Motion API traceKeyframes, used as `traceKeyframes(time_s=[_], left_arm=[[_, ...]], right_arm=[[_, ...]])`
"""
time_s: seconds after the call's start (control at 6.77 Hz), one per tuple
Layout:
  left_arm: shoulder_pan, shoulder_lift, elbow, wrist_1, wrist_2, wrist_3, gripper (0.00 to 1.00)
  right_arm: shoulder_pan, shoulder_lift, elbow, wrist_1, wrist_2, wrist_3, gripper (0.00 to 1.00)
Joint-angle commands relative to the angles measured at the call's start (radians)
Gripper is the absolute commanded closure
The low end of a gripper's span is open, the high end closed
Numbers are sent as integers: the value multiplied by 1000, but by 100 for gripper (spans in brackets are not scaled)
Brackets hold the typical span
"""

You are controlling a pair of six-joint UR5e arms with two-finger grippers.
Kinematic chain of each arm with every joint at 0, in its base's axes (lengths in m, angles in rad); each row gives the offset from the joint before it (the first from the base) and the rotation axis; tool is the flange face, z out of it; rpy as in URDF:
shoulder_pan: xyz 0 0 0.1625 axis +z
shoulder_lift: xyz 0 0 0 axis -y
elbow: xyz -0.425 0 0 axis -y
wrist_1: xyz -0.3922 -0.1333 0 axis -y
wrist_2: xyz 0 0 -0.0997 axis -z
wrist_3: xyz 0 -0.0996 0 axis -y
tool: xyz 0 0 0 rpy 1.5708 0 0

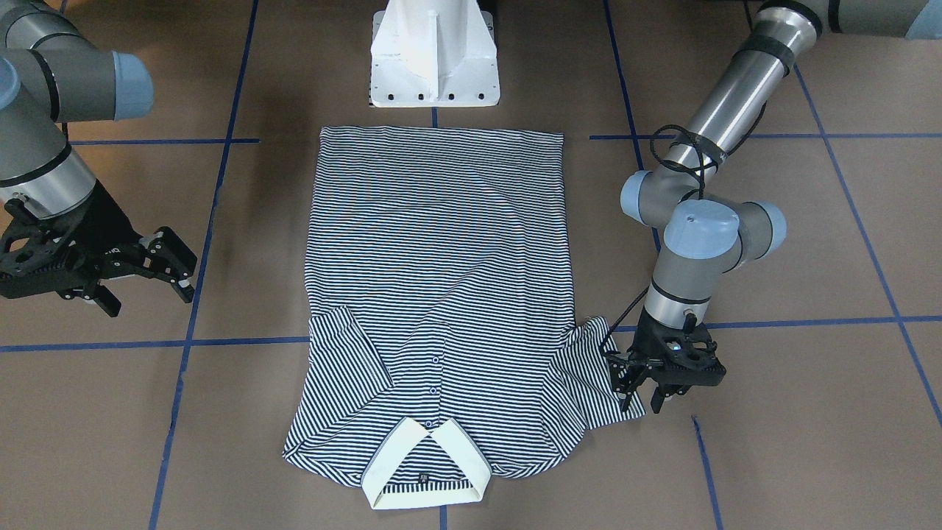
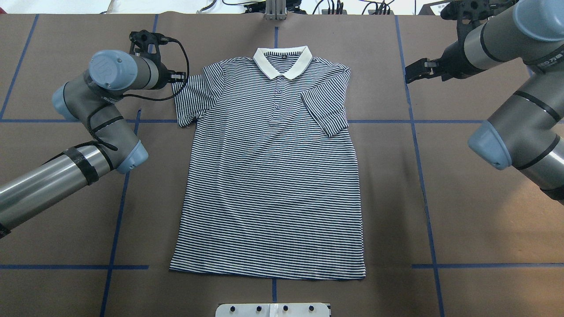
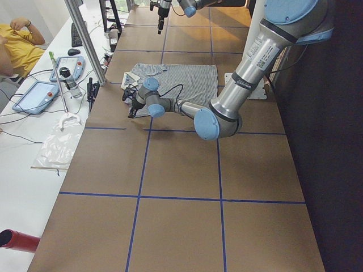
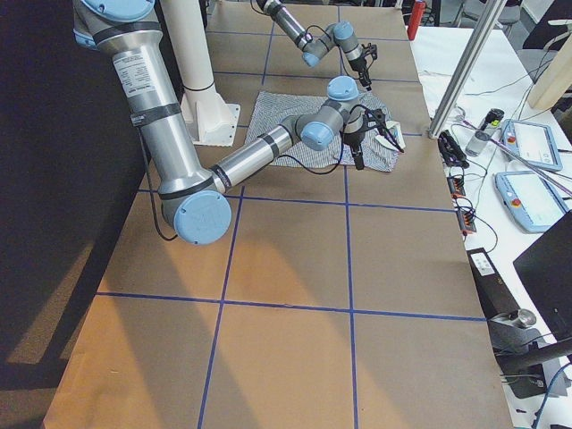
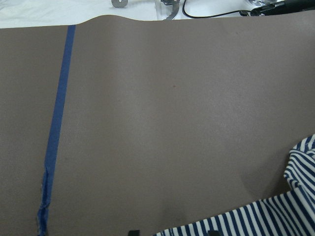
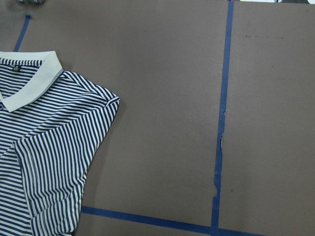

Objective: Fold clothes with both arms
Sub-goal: 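Withdraw the right gripper while the left gripper moves to the other sleeve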

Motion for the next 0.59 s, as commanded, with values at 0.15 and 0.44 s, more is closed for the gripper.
traceKeyframes(time_s=[0.15, 0.44], left_arm=[[8, -2, 8, -9, 0, -37, 48], [14, 0, 15, -27, 0, -57, 52]], right_arm=[[0, -3, 0, 0, -2, 0, 0], [0, -3, -2, 0, -2, 0, 0]])
